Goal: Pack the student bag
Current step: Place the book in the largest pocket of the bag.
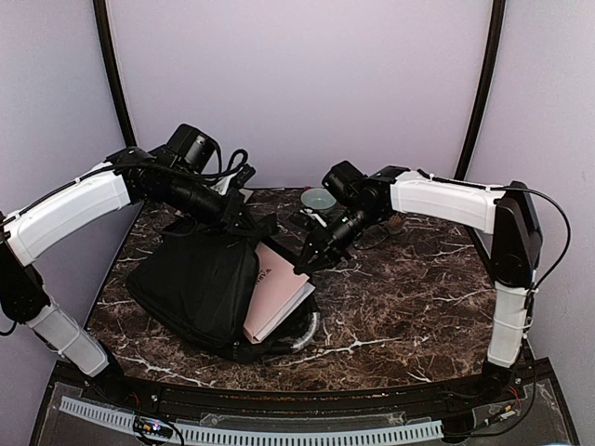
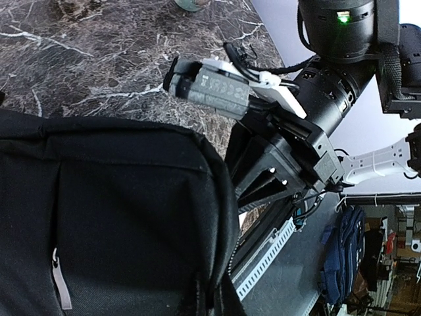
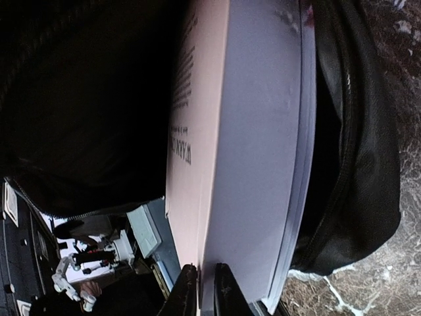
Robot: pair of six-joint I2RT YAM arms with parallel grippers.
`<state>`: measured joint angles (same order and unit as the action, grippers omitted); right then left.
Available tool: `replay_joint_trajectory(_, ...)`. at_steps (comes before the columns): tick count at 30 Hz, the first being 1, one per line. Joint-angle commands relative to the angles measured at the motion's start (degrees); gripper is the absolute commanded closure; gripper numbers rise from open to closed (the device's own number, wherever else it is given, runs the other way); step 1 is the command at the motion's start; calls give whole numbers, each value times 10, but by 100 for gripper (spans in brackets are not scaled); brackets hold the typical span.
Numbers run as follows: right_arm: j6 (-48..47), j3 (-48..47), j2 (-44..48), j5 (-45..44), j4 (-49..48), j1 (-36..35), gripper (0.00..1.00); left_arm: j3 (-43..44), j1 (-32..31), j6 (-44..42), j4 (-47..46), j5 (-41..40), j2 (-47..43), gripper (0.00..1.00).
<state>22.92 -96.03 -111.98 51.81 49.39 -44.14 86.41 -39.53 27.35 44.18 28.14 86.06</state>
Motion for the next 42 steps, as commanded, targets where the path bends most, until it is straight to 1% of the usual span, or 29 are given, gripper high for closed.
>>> replay_joint_trajectory(1, 45, -21, -12, -18, -97, -2, 82, 9, -6, 28, -75, 13, -52, 100)
replay_joint_trajectory(4, 47, -18, -8, -40, -95, -2, 65, 9, -6, 37, -82, 3, -49, 100)
replay_joint_trajectory(7, 44, -3, 15, -60, -101, -1, 53, 13, -6, 42, -80, -22, -38, 100)
replay_joint_trajectory(10, 42, 19, 47, -92, -101, 4, 47, 18, -4, 44, -77, -43, -19, 100)
replay_joint_trajectory(13, 31, 29, 70, -138, -72, 12, 43, 31, -1, 45, -78, -48, 5, 100)
replay_joint_trajectory(18, 24, 63, 121, -211, -35, 19, 41, 66, 5, 47, -82, -44, 51, 100)
replay_joint_trajectory(22, 35, 115, 165, -258, -43, 20, 42, 98, 6, 49, -85, -33, 82, 100)
replay_joint_trajectory(27, 75, 176, 193, -276, -78, 19, 45, 136, 7, 48, -83, -15, 106, 100)
replay_joint_trajectory(30, 98, 197, 191, -279, -104, 18, 46, 148, 6, 46, -78, -6, 111, 100)
replay_joint_trajectory(34, 107, 180, 162, -268, -127, 14, 46, 144, 6, 46, -78, 0, 108, 100)
replay_joint_trajectory(38, 99, 119, 114, -259, -129, 3, 46, 137, 7, 47, -78, 13, 100, 100)
replay_joint_trajectory(42, 87, 60, 59, -245, -120, -16, 49, 114, 6, 52, -94, 22, 80, 100)
